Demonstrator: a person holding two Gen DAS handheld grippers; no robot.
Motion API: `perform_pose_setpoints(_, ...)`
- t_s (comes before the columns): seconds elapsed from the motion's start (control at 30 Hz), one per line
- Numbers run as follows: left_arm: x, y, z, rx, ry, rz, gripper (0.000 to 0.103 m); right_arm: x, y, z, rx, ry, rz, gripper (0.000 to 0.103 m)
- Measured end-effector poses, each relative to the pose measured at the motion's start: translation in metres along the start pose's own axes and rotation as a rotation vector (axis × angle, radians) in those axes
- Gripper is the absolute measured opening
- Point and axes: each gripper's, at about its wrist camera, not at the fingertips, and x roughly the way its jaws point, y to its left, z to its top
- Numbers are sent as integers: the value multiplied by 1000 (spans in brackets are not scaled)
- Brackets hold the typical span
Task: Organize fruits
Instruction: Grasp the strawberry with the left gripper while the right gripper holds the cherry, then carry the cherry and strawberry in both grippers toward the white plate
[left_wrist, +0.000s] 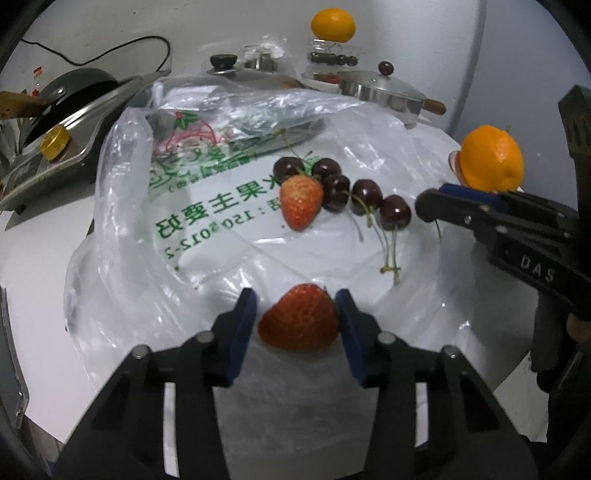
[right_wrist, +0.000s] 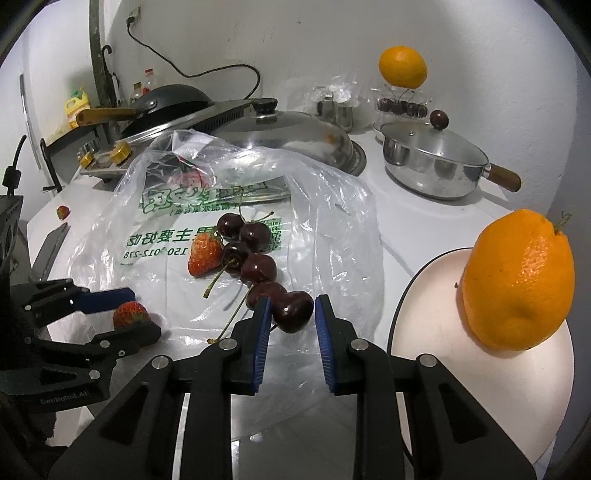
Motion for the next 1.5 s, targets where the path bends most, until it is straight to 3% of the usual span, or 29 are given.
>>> perform_pose_setpoints(0.83, -25, -2, 0, 2, -67, -21, 42, -20, 3, 5, -4, -46, -14, 26)
perform_pose_setpoints(1.1, -30, 0, 2, -6, -85, -23, 42, -6, 10, 0, -15, -1, 9, 26)
perform_pose_setpoints(1.5, -36, 4, 8, -20, -110, -28, 42, 16, 10, -6, -47, 61, -39, 27)
